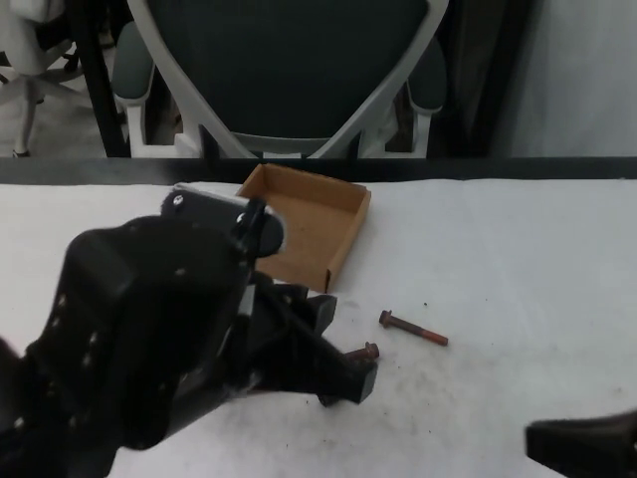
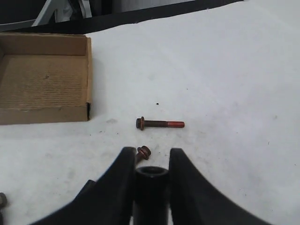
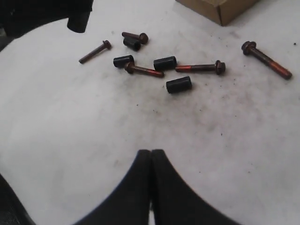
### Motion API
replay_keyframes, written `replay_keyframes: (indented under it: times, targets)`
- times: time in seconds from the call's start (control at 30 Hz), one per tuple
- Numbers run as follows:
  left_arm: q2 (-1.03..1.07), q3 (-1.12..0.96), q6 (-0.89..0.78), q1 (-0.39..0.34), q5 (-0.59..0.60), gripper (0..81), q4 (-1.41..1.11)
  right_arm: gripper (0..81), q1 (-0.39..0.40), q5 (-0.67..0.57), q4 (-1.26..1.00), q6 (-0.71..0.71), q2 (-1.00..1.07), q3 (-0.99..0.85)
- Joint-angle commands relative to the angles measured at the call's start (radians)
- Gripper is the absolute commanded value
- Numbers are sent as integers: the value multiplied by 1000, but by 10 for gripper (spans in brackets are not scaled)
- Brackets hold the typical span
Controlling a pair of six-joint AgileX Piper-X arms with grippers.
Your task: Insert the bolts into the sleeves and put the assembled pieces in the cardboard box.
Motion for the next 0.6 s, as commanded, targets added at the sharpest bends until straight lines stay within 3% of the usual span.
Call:
replay_keyframes:
  times: [0.0, 0.23, 0.4, 0.57]
  targets:
    - [-40, 28, 23, -4, -17, 8, -21, 2, 33, 38, 34, -67, 119, -75]
    - [-58, 79, 78, -4, -16, 8, -84, 2, 64, 104, 117, -250, 460, -261]
    - [-58, 94, 134, -4, -16, 8, -96, 2, 64, 227, 150, -450, 632, -389]
    - [-58, 94, 262, -4, -7, 8, -149, 2, 57, 307, 179, -463, 754, -510]
